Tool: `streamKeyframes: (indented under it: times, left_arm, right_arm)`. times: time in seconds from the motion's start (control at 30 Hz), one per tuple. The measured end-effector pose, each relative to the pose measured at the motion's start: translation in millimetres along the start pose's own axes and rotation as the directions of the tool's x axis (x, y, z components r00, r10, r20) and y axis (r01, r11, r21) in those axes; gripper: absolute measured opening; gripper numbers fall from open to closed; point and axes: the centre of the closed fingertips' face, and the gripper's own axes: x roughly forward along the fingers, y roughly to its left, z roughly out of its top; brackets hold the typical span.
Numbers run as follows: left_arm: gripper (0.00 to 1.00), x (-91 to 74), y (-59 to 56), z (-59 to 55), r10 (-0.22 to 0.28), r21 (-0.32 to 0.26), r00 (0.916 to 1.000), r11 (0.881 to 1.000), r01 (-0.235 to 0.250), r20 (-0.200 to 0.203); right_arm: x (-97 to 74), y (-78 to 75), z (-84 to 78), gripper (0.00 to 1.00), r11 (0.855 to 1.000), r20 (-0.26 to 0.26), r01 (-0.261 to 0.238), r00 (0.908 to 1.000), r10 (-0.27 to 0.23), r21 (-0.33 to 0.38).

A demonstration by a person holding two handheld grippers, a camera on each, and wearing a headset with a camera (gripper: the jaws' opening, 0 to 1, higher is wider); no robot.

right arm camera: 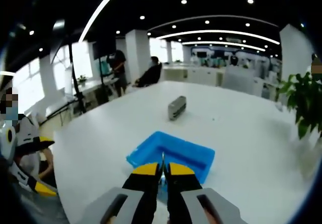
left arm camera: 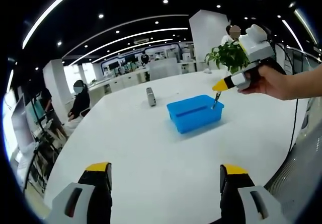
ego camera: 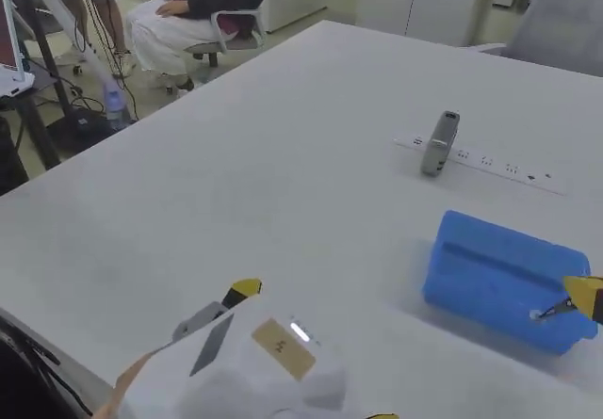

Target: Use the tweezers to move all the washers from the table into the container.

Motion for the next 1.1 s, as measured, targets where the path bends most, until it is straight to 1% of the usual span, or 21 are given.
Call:
streamKeyframes:
  times: [0.03,0.1,0.17,0.23,0.3,0.37,0.43,0.47,0.5,0.57,0.6,0.7,0.73,0.77,0.83,0.9,0.97,1.0,1.07,1.1]
  left_arm:
    - [0.91,0.0,-0.5,0.1,0.0,0.005,1.0,1.0,0.0,0.0]
    - [0.91,0.7,-0.4,-1.9,0.006,0.015,0.9999,1.0,-0.005,-0.013]
    - [0.91,0.0,1.2,-1.3,0.016,0.024,0.9998,1.0,-0.016,-0.011]
    - [0.91,-0.6,2.9,-0.6,0.026,0.025,0.9996,0.999,-0.026,-0.006]
    - [0.91,-0.4,3.0,-1.2,0.023,0.022,0.9997,0.999,-0.023,-0.01]
    - [0.91,0.2,0.4,-2.2,0.009,0.021,0.9998,1.0,-0.009,-0.017]
    - [0.91,0.7,-1.5,-3.6,0.002,0.034,0.9997,0.999,-0.001,-0.026]
    - [0.92,1.8,-4.2,-7.2,-0.013,0.041,0.9987,0.999,0.015,-0.049]
    - [0.93,2.7,-7.0,-9.7,-0.027,0.038,0.9976,0.999,0.03,-0.064]
    - [0.93,3.8,-12.3,-11.9,-0.057,0.031,0.9952,0.998,0.06,-0.079]
    - [0.93,3.7,-13.8,-11.8,-0.066,0.032,0.9946,0.997,0.069,-0.08]
    - [0.93,1.9,-18.0,-9.6,-0.092,0.042,0.9925,0.995,0.095,-0.081]
    - [0.92,1.6,-18.6,-9.2,-0.097,0.043,0.9918,0.994,0.101,-0.082]
    - [0.91,1.4,-20.3,-8.9,-0.116,0.035,0.9891,0.992,0.119,-0.091]
    - [0.88,1.4,-23.1,-7.0,-0.142,0.022,0.9856,0.989,0.145,-0.092]
    - [0.87,1.5,-23.7,-3.5,-0.153,0.031,0.9839,0.987,0.156,-0.092]
    - [0.87,1.2,-23.2,1.5,-0.16,0.046,0.9825,0.985,0.165,-0.095]
    - [0.86,1.2,-23.1,5.6,-0.171,0.056,0.9813,0.983,0.176,-0.089]
    - [0.85,2.7,-23.0,10.9,-0.187,0.058,0.9789,0.98,0.192,-0.083]
    - [0.84,3.6,-22.9,15.4,-0.2,0.055,0.9767,0.977,0.205,-0.078]
  right_arm:
    - [2.9,-2.5,1.5,0.02,1.0,0.003,0.011,0.9999,-0.011,-0.01]
    - [13.4,-5.7,-2.6,0.02,0.999,-0.027,0.018,0.9995,-0.019,-0.027]
    - [22.6,-9.1,-5.7,0.02,0.999,-0.028,0.026,0.9993,-0.026,-0.028]
    - [31.7,-17.2,-14.8,0.02,0.999,-0.057,0.043,0.9974,-0.044,-0.024]
    - [34.0,-17.6,-18.1,0.02,0.999,-0.07,0.043,0.9966,-0.043,-0.004]
    - [42.0,-16.9,-27.6,0.02,0.999,-0.096,0.043,0.9945,-0.042,0.002]
    - [47.0,-16.3,-32.4,0.02,0.999,-0.116,0.042,0.9922,-0.044,-0.025]
    - [48.9,-16.4,-35.0,0.02,0.999,-0.126,0.039,0.9912,-0.042,-0.03]
    - [50.3,-16.1,-36.5,0.02,0.999,-0.131,0.037,0.9906,-0.041,-0.031]
    - [52.2,-14.8,-39.6,0.02,0.999,-0.144,0.031,0.989,-0.036,-0.034]
    - [52.6,-13.9,-42.0,0.02,0.998,-0.156,0.028,0.9872,-0.035,-0.05]
    - [55.1,-11.8,-43.8,0.03,0.996,-0.174,0.021,0.984,-0.037,-0.09]
    - [55.8,-13.0,-44.8,0.03,0.996,-0.177,0.019,0.9835,-0.035,-0.092]
    - [56.7,-12.8,-46.2,0.03,0.996,-0.184,0.015,0.9824,-0.031,-0.092]
    - [56.9,-11.4,-47.9,0.03,0.995,-0.192,0.012,0.981,-0.031,-0.097]
    - [55.4,-9.9,-45.8,0.03,0.994,-0.188,0.011,0.9816,-0.032,-0.111]
    - [58.6,-9.9,-48.1,0.03,0.993,-0.192,0.007,0.981,-0.029,-0.114]
    - [58.1,-12.7,-48.0,0.03,0.993,-0.192,0.009,0.9809,-0.03,-0.114]
    - [56.4,-14.0,-46.3,0.03,0.993,-0.195,0.013,0.9802,-0.036,-0.117]
    - [54.6,-13.8,-44.0,0.03,0.993,-0.192,0.015,0.9808,-0.038,-0.119]
